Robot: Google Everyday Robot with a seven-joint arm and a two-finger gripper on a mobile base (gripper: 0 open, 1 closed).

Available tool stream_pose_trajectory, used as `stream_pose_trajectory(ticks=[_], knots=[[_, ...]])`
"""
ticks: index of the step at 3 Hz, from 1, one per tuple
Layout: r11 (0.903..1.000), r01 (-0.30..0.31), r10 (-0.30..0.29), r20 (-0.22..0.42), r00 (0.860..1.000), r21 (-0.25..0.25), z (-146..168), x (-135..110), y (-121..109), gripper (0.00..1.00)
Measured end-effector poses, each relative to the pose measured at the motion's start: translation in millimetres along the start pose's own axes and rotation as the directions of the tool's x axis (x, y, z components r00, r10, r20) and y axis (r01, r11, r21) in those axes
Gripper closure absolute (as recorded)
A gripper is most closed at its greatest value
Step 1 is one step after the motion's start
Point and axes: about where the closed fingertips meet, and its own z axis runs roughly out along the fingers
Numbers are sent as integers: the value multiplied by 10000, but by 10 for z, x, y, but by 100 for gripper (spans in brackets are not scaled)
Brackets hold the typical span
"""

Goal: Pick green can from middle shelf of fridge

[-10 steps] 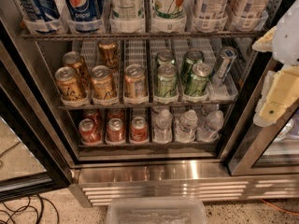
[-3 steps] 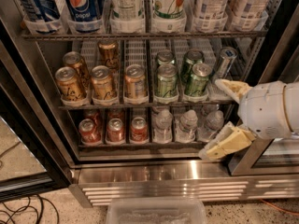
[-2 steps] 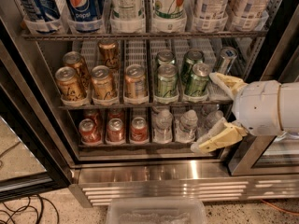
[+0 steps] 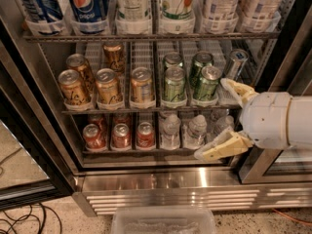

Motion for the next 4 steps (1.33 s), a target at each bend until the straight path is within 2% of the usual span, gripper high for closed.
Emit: stream_pose_trajectory(ticks=[1,2,3,4], knots=[[9933,-372,332,377,9987,1097,175,72,156,0],[9755,-752,576,899,9943,2067,363,133,220,0],[9627,-1155,707,1846,9803,2446,527,141,255,0],[9418,-1617,806,2690,9598,2948,646,227,254,0]])
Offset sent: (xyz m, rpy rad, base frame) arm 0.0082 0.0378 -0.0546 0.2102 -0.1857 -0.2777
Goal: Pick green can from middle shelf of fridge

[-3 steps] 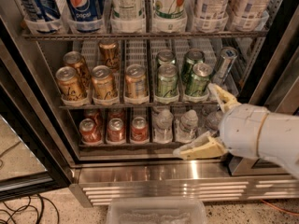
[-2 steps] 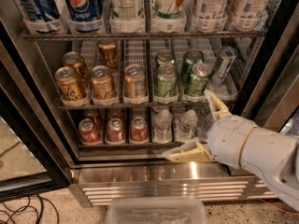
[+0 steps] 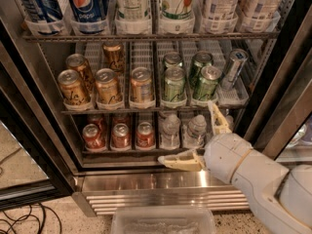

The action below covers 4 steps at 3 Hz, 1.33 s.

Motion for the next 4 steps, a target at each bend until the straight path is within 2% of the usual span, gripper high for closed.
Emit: stream_pose_trajectory(ticks=[1,2,3,4], knots=[[9964,18,-38,238,9997,846,10,109,-1,0],[9881,300,-354,331,9988,1506,42,71,-2,0],[9810,446,-502,250,9984,1890,168,10,-30,19],[9721,373,-379,-19,9993,2314,318,35,-127,27]])
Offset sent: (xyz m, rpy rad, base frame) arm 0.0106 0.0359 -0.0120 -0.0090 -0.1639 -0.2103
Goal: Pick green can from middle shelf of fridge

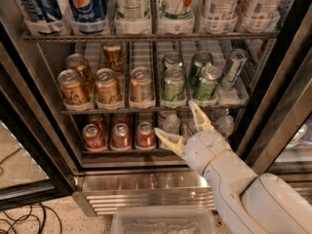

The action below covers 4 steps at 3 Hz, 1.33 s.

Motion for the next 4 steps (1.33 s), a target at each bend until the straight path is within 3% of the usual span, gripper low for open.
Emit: stream_pose_trajectory(ticks=[2,4], knots=[[9915,-278,388,-847,9957,1275,246,166,-15,26],[9716,-354,475,-460,9978,2340,417,156,-125,32]])
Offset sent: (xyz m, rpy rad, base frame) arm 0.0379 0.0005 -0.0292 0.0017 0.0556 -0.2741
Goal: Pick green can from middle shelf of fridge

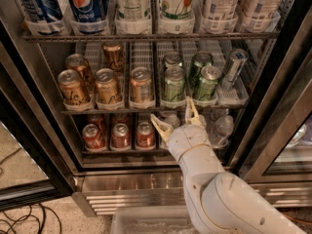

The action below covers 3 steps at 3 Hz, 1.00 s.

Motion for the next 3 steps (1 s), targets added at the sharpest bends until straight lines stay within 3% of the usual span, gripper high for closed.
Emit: stream_pose_trajectory(ticks=[3], knots=[[9959,-412,351,756,9965,801,258,-91,-126,37]])
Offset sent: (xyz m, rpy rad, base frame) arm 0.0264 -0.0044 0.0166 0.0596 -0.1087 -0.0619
